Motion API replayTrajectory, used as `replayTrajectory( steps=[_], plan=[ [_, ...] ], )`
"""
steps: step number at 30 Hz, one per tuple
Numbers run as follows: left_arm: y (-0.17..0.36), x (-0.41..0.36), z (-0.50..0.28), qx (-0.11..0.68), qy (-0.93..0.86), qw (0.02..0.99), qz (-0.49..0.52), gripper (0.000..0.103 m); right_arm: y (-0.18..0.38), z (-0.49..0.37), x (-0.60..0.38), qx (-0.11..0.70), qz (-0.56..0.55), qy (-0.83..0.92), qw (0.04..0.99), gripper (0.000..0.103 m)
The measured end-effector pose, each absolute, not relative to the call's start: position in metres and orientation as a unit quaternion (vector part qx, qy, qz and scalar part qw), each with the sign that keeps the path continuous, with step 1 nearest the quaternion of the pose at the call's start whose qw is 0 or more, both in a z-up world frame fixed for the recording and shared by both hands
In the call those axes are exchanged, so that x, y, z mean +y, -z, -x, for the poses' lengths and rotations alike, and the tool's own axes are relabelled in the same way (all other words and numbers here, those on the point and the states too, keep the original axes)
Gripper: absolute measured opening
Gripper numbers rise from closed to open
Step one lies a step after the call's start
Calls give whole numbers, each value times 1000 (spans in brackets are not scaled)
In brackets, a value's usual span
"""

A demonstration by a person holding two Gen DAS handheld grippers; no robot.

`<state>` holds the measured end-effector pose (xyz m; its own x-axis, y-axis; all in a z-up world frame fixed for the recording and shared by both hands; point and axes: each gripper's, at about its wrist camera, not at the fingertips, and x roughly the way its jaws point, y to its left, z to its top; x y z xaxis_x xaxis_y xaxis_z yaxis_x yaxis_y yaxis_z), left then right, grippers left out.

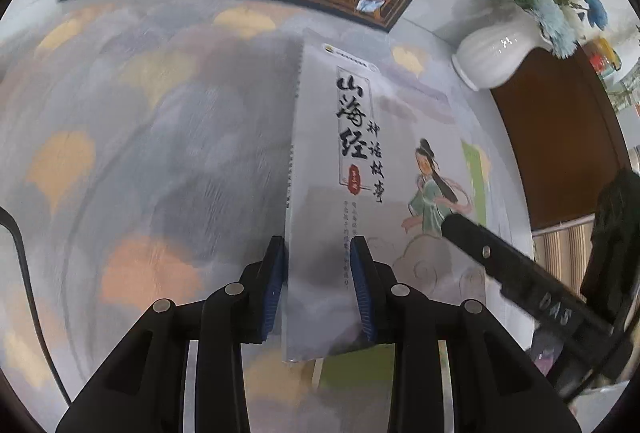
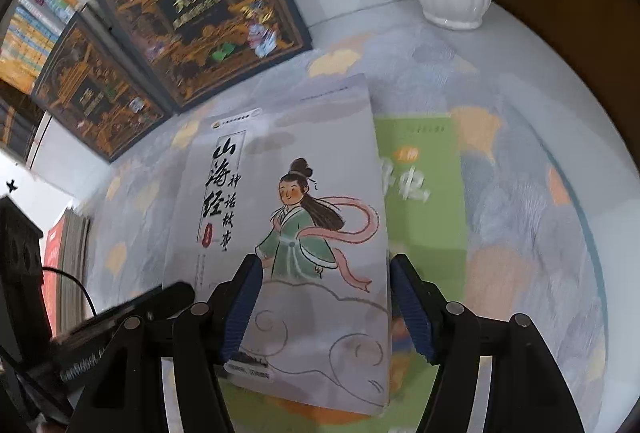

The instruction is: Organize books

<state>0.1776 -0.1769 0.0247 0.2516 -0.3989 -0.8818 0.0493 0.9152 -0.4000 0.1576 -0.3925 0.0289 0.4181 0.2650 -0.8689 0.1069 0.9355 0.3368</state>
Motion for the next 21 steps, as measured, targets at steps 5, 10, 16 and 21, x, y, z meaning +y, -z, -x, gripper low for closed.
replayTrajectory(
  steps=[5,10,16,21],
  plan=[
    [-23,-145,-110,608,120,767,168,29,-30,-116,-363,559,-167,-89,807,69],
    [-21,-114,-40,611,97,761,194,29,-31,-66,-322,575,-122,-125,799,77],
    [-22,-84,25,609,71,760,217,29,-24,-17,-283,607,-73,-175,772,79],
    [-21,-70,55,603,72,754,250,29,-22,12,-279,619,-51,-207,756,79]
  ],
)
